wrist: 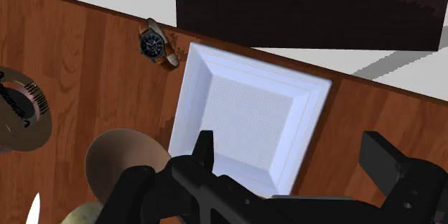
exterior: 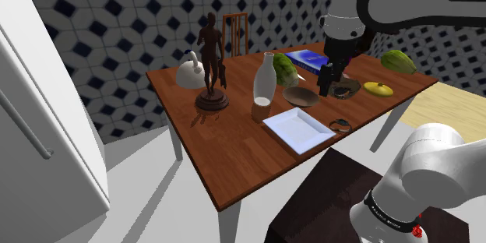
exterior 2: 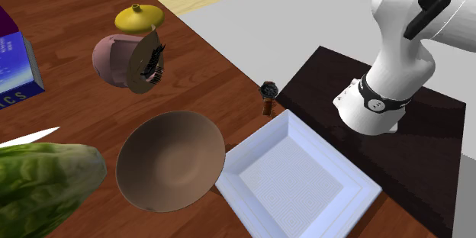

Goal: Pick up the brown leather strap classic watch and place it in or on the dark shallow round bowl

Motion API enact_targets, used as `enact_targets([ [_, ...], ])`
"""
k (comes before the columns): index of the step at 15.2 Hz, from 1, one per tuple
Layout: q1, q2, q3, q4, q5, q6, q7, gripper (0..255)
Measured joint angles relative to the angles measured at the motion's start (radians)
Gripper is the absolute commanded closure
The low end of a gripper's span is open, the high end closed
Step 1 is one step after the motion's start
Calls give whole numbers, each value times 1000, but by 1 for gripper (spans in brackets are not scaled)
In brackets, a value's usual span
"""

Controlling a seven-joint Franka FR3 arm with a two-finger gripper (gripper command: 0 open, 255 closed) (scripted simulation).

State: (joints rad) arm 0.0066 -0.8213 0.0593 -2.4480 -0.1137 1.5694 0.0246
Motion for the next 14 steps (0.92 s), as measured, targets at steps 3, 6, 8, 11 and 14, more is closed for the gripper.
enact_targets([
  [3, -9, -18, -29, -31, -14, 20, -25, 0],
  [6, -29, -62, -91, -124, -46, 81, -75, 0],
  [8, -47, -88, -137, -176, -71, 117, -111, 0],
  [11, -79, -106, -210, -249, -115, 185, -167, 0],
  [14, -117, -86, -297, -296, -167, 265, -231, 0],
])
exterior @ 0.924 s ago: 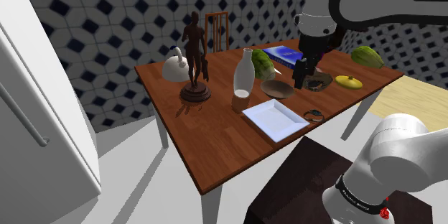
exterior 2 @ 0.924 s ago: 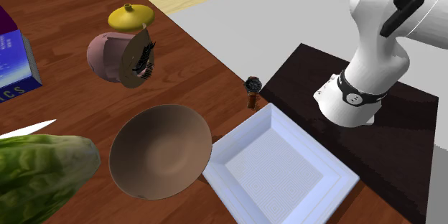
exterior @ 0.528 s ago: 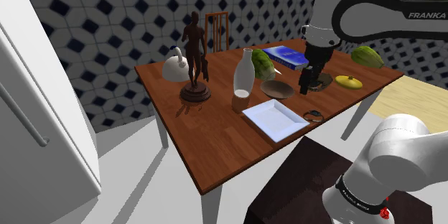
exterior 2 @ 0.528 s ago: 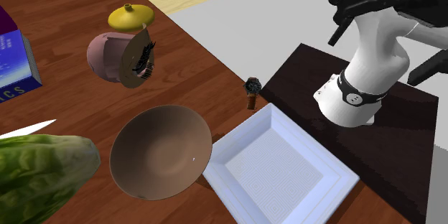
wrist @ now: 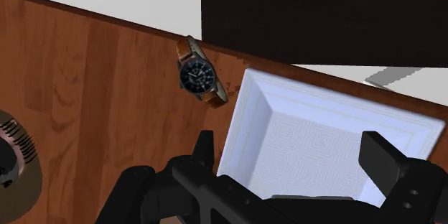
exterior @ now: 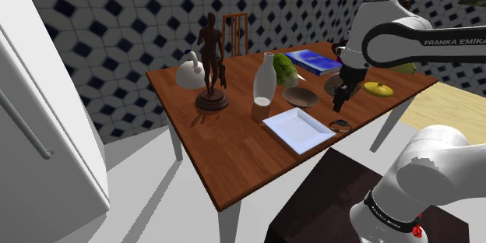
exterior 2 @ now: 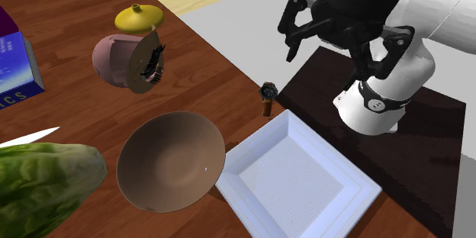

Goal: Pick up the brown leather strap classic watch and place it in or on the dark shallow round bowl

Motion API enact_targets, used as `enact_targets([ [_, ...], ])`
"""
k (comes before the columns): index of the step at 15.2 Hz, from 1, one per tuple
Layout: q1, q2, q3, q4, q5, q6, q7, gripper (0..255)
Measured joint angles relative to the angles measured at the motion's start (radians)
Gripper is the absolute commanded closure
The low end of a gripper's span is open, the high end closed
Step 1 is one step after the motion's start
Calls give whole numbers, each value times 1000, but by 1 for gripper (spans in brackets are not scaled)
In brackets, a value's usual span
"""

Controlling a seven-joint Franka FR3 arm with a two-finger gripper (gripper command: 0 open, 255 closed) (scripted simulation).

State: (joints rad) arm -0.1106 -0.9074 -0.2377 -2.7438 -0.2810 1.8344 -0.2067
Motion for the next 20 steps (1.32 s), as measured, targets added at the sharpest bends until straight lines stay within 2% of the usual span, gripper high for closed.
enact_targets([
  [6, -87, 45, -180, -100, -111, 168, -129, 0],
  [10, -115, 140, -291, -121, -165, 294, -198, 0],
  [17, -118, 236, -349, -165, -205, 436, -205, 0],
  [20, -117, 248, -355, -169, -209, 452, -205, 0],
])
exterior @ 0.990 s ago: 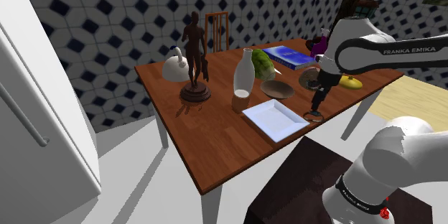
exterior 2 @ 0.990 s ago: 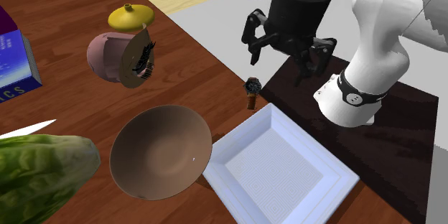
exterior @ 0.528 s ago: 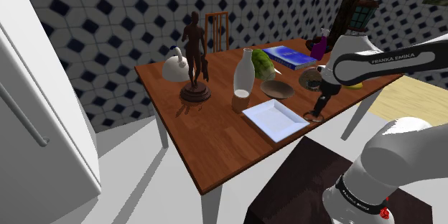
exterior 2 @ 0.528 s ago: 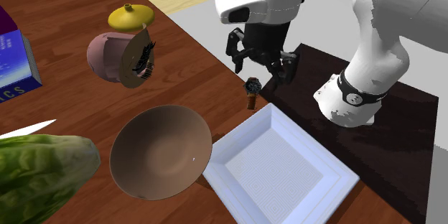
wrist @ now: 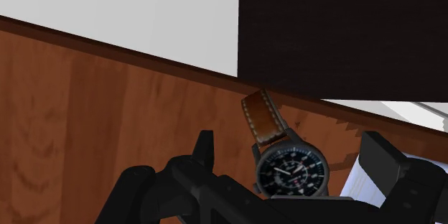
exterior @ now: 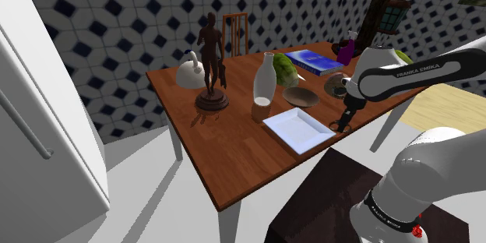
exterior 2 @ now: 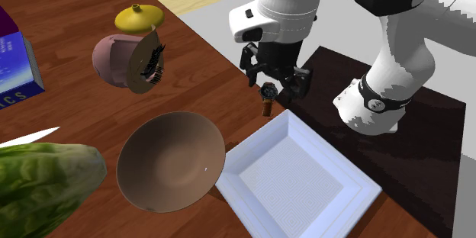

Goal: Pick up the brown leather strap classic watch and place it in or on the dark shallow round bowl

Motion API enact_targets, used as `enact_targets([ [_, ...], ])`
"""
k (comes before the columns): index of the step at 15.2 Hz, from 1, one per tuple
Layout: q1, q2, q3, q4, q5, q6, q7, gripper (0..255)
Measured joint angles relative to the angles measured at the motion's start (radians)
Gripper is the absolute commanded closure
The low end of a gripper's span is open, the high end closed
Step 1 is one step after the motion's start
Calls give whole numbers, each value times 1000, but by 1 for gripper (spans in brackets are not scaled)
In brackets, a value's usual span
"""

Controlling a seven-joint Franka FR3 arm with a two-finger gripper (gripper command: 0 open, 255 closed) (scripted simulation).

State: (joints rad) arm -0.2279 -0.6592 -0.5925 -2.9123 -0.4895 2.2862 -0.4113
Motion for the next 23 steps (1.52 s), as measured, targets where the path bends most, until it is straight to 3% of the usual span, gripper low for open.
enact_targets([
  [4, 0, 1, 0, 0, 0, 2, 0, 0],
  [5, 0, 1, 0, 0, 0, 2, 0, 255],
  [15, 0, 1, 0, 0, 0, 2, 0, 255],
  [23, 0, -90, 45, 49, 35, -137, -6, 255],
])
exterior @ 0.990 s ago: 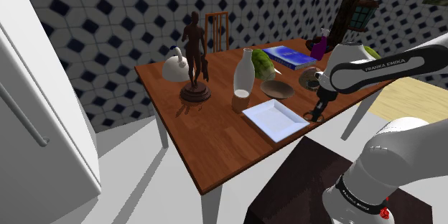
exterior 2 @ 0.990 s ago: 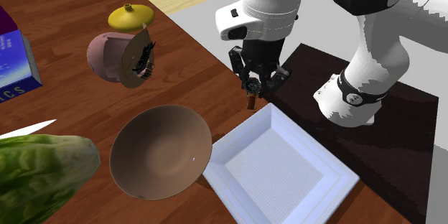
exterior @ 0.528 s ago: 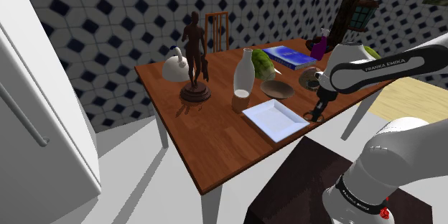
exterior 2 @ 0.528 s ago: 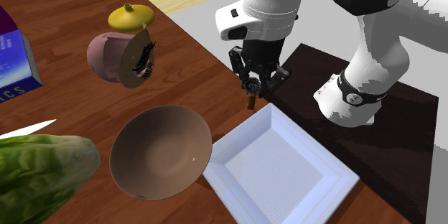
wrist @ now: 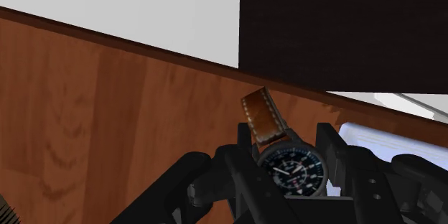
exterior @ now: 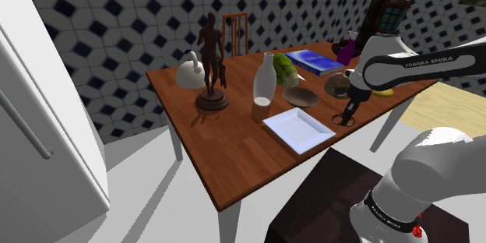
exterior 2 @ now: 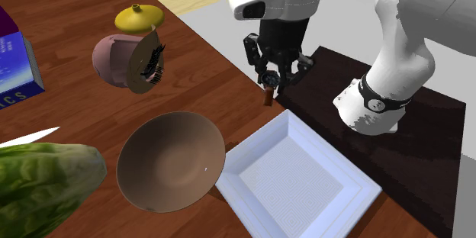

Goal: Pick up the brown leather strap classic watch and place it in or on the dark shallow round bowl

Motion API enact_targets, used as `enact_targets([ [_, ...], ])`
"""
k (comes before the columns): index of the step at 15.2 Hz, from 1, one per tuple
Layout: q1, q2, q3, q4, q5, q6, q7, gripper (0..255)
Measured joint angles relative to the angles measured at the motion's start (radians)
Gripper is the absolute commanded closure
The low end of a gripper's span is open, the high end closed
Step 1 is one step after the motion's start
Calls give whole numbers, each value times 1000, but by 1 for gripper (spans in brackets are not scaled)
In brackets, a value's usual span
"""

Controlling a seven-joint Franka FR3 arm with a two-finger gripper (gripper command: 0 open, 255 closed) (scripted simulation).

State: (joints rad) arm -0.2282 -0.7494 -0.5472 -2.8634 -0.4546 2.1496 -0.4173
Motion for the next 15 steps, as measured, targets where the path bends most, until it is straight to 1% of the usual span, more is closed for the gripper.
enact_targets([
  [9, 7, -76, 52, 77, 45, -152, -7, 255],
  [15, 15, -100, 79, 142, 71, -239, -14, 255],
])
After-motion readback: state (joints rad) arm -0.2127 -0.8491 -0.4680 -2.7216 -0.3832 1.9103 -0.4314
